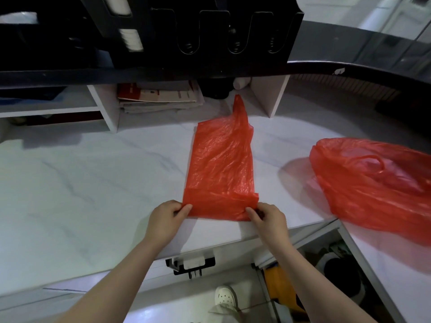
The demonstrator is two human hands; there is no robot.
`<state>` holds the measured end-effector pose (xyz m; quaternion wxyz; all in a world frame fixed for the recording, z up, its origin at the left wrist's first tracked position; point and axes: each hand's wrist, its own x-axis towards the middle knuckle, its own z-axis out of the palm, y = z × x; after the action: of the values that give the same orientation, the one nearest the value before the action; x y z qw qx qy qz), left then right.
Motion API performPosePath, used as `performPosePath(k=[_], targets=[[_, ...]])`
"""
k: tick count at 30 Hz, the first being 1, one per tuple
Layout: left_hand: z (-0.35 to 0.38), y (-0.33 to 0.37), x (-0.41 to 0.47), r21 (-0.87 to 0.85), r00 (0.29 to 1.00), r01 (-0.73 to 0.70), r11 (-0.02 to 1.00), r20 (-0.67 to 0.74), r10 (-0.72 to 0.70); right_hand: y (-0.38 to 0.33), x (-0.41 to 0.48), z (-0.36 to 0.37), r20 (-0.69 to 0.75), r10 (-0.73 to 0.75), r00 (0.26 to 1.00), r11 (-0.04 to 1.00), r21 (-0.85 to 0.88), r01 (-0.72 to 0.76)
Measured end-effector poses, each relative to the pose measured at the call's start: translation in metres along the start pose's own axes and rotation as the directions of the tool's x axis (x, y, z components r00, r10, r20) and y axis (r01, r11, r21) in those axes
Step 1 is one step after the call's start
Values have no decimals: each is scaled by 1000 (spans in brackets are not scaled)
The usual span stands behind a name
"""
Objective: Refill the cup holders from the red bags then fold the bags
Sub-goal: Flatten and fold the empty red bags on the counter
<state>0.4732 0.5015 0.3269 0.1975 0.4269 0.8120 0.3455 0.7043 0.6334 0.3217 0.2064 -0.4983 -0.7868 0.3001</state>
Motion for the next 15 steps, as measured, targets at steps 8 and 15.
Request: performPosePath(k=[8,15], targets=[[12,9,0,-32,991,48,998,-120,-51,-1,10,10,-64,102,993,986,-127,-110],[27,20,0,476,914,-368,798,27,406,-3,13,12,-39,85,996,968,-233,-91]])
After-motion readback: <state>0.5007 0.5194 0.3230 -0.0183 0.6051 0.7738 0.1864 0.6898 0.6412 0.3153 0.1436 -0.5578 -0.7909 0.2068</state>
